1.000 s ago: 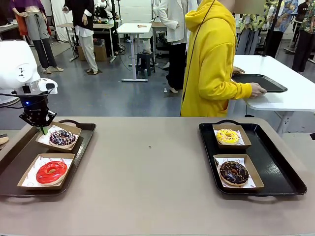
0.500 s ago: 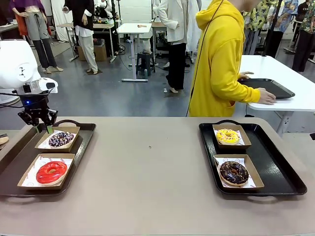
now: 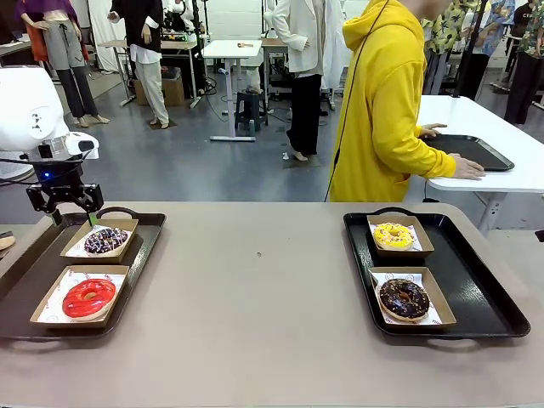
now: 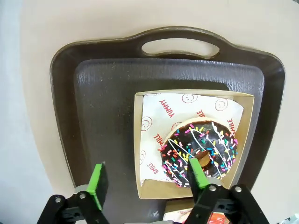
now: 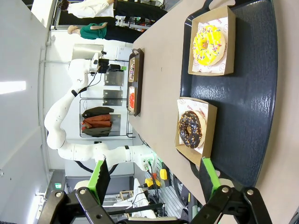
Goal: Individually package the donuts and arrange them on the tray.
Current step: Place the picked Paper togo box on the Handle tray.
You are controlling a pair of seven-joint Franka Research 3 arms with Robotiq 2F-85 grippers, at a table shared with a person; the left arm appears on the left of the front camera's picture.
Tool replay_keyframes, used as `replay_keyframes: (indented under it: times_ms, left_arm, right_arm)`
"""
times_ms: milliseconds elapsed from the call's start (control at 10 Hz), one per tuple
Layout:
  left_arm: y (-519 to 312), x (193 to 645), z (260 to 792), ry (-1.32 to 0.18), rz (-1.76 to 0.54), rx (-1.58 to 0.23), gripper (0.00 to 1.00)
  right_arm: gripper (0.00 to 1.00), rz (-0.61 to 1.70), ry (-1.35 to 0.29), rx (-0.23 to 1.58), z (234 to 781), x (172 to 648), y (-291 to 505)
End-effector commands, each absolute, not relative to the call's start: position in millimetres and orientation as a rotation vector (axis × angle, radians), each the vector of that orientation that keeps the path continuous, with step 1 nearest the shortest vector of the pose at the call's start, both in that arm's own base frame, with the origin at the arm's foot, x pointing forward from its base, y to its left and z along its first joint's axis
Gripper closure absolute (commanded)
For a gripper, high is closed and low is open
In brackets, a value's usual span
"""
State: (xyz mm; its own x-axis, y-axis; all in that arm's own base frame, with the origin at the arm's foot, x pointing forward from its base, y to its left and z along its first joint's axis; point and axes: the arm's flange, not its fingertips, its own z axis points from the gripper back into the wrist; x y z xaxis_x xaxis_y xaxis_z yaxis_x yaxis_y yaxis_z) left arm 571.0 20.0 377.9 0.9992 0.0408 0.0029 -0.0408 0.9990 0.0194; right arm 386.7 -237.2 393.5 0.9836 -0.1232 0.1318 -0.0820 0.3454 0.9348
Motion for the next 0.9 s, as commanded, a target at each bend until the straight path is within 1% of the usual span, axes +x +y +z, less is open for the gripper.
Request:
replay_keyframes:
  times_ms: [0,100,200,400,500,600,800]
  left_arm:
    - [26,564,389,0.004,0.014,-0.046,0.1]
    - [29,558,394,0.017,-0.012,-0.115,0.02]
    - [38,548,404,0.021,-0.041,-0.231,0.0]
    - [67,514,430,0.023,-0.064,-0.426,0.0]
    - [85,494,439,0.023,-0.069,-0.488,0.0]
    - [106,474,444,0.022,-0.072,-0.582,0.0]
    - [159,433,439,-0.019,-0.031,-0.84,0.0]
  right_arm:
    - [0.0,-0.027,-0.188,1.22,394,385,-235]
    - [0.0,-0.027,-0.188,1.22,394,385,-235]
    - [0.0,-0.027,-0.188,1.22,394,385,-235]
    - [0.0,-0.027,-0.188,1.22,394,385,-235]
    - [0.0,-0.027,-0.188,1.22,394,385,-235]
    - [0.0,-0.027,-0.188,1.22,394,385,-235]
    - [0.0,-0.027,-0.188,1.22,394,385,-235]
